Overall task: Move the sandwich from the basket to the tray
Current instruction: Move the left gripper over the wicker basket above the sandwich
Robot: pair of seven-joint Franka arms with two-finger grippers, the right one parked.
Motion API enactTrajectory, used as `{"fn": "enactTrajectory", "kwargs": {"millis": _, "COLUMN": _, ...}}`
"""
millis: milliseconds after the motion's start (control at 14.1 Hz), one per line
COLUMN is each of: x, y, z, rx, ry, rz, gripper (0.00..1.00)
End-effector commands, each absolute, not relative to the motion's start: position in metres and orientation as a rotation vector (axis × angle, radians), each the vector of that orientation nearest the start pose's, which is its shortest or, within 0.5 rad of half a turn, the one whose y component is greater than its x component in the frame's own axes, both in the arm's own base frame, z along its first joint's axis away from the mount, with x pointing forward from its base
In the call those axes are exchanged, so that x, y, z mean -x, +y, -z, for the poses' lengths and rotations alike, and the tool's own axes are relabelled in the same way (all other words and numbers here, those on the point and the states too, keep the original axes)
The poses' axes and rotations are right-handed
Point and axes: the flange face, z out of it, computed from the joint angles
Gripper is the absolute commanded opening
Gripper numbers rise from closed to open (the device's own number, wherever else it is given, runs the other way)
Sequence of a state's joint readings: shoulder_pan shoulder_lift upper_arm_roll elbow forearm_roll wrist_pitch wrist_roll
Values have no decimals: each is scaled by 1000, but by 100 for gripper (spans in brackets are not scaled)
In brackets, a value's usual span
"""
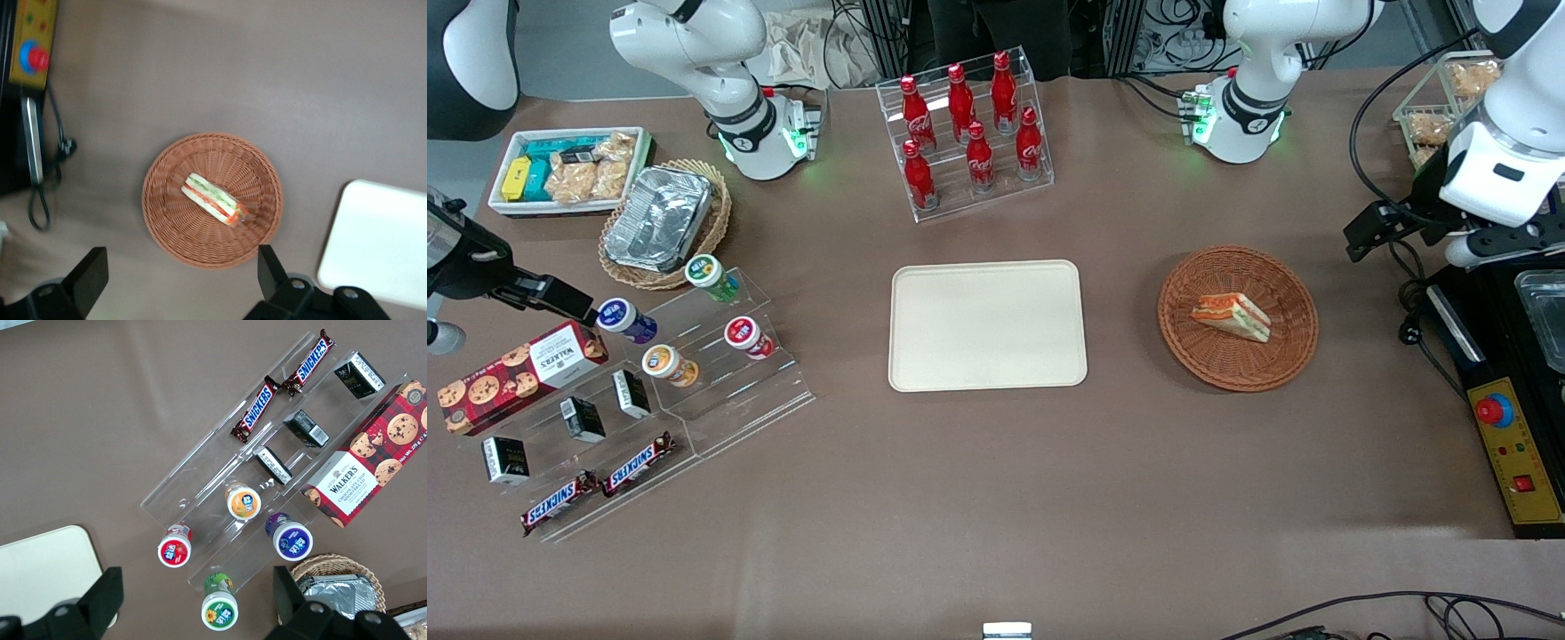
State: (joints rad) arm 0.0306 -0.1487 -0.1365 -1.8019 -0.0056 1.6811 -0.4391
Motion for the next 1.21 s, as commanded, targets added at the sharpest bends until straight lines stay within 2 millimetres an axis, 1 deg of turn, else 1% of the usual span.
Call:
{"fn": "enactTrajectory", "kwargs": {"millis": 0, "x": -507, "y": -75, "z": -602, "rx": 3024, "ry": -858, "rz": 12, "gripper": 99}}
{"fn": "enactTrajectory", "kwargs": {"millis": 142, "x": -507, "y": -80, "z": -594, "rx": 2921, "ry": -1136, "rz": -24, "gripper": 99}}
{"fn": "enactTrajectory", "kwargs": {"millis": 213, "x": -510, "y": -87, "z": -589, "rx": 2855, "ry": -1280, "rz": -38, "gripper": 99}}
{"fn": "enactTrajectory", "kwargs": {"millis": 284, "x": -513, "y": -93, "z": -579, "rx": 2792, "ry": -1382, "rz": -58, "gripper": 99}}
{"fn": "enactTrajectory", "kwargs": {"millis": 355, "x": -516, "y": -99, "z": -566, "rx": 2736, "ry": -1450, "rz": -87, "gripper": 99}}
{"fn": "enactTrajectory", "kwargs": {"millis": 426, "x": -516, "y": -99, "z": -551, "rx": 2676, "ry": -1526, "rz": -123, "gripper": 99}}
{"fn": "enactTrajectory", "kwargs": {"millis": 568, "x": -516, "y": -98, "z": -529, "rx": 2639, "ry": -1609, "rz": -162, "gripper": 99}}
{"fn": "enactTrajectory", "kwargs": {"millis": 639, "x": -513, "y": -98, "z": -515, "rx": 2635, "ry": -1619, "rz": -176, "gripper": 99}}
{"fn": "enactTrajectory", "kwargs": {"millis": 852, "x": -498, "y": -93, "z": -461, "rx": 2619, "ry": -1640, "rz": -173, "gripper": 99}}
{"fn": "enactTrajectory", "kwargs": {"millis": 1136, "x": -455, "y": -81, "z": -375, "rx": 2612, "ry": -1694, "rz": -101, "gripper": 99}}
